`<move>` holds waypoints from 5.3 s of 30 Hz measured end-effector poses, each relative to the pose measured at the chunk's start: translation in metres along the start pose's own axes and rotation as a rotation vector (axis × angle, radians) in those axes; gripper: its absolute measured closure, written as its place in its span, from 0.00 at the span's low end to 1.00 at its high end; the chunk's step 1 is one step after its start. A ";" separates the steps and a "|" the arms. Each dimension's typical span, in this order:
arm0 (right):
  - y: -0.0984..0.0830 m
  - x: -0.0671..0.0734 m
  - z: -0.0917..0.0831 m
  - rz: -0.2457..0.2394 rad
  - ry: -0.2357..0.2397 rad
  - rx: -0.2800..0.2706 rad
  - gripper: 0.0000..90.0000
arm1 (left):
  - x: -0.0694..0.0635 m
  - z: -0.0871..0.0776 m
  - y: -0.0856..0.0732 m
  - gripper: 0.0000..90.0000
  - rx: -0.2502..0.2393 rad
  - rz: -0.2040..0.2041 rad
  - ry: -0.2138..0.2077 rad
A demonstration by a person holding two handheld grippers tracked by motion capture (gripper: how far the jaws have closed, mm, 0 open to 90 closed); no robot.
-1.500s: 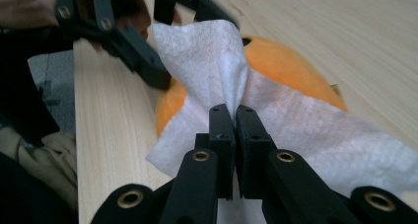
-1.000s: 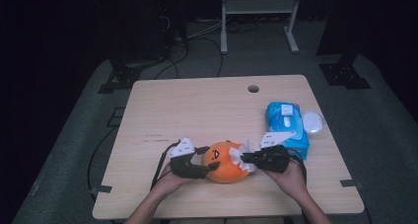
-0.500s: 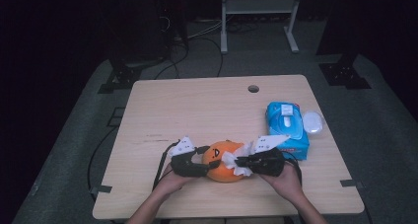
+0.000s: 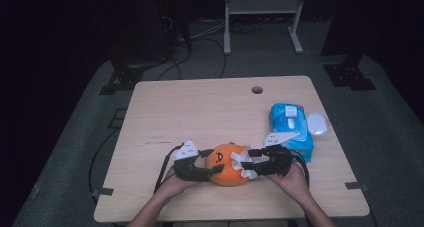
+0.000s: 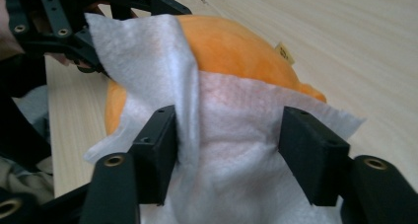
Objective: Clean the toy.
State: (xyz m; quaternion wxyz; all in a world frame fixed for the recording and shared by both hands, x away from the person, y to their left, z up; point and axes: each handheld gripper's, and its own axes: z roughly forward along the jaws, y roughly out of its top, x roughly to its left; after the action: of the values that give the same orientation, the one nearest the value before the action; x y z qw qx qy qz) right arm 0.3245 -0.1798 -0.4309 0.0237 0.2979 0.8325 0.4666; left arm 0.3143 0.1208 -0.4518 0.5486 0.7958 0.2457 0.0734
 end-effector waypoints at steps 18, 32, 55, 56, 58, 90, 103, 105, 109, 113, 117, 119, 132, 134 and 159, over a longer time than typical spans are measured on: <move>0.008 0.013 -0.011 -0.039 0.139 -0.035 0.93 | 0.002 0.000 -0.001 0.32 -0.002 -0.009 -0.012; 0.013 0.034 -0.001 -0.189 -0.019 -0.057 0.65 | 0.001 0.000 -0.002 0.32 -0.004 0.001 -0.011; 0.006 0.012 -0.010 -0.094 -0.027 -0.030 0.91 | -0.001 0.000 0.000 0.29 0.016 0.045 -0.033; 0.007 0.017 -0.010 -0.106 -0.013 -0.037 0.91 | -0.001 0.000 0.000 0.31 0.016 0.040 -0.021; 0.009 0.022 -0.009 -0.127 0.005 -0.043 0.91 | -0.001 0.001 0.000 0.34 0.011 0.027 -0.010; 0.004 0.014 -0.012 -0.138 -0.057 -0.045 0.91 | 0.010 0.007 0.001 0.36 -0.012 -0.092 0.019; 0.004 0.013 -0.010 -0.140 -0.036 -0.048 0.91 | 0.011 0.005 -0.001 0.35 -0.015 -0.093 0.015; 0.004 0.014 -0.012 -0.136 -0.021 -0.059 0.91 | 0.011 0.006 -0.001 0.35 -0.015 -0.093 0.017; 0.008 0.030 -0.005 -0.192 0.048 -0.053 0.91 | 0.012 0.005 -0.001 0.35 -0.014 -0.092 0.015; 0.007 0.024 -0.005 -0.170 0.026 -0.047 0.91 | 0.010 0.004 -0.001 0.35 -0.005 -0.078 0.007; 0.003 0.011 -0.010 -0.108 0.003 -0.048 0.91 | 0.007 0.003 -0.001 0.31 0.007 -0.061 -0.023; 0.002 0.013 -0.008 -0.119 0.012 -0.035 0.91 | 0.006 0.001 0.003 0.25 0.016 -0.051 -0.048; 0.010 0.031 -0.005 -0.177 0.045 -0.071 0.91 | -0.010 0.006 0.007 0.25 0.061 0.056 -0.026; 0.009 0.030 -0.002 -0.176 0.034 -0.062 0.91 | -0.011 0.003 0.005 0.26 0.066 0.072 -0.031; 0.006 0.021 -0.005 -0.154 -0.041 -0.050 0.91 | -0.010 0.003 0.002 0.27 0.041 0.065 -0.046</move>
State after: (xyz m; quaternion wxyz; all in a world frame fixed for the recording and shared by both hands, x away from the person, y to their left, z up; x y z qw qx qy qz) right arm 0.3085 -0.1705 -0.4185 0.0841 0.2420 0.8402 0.4779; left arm 0.3079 0.1128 -0.4499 0.5352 0.8158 0.2082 0.0678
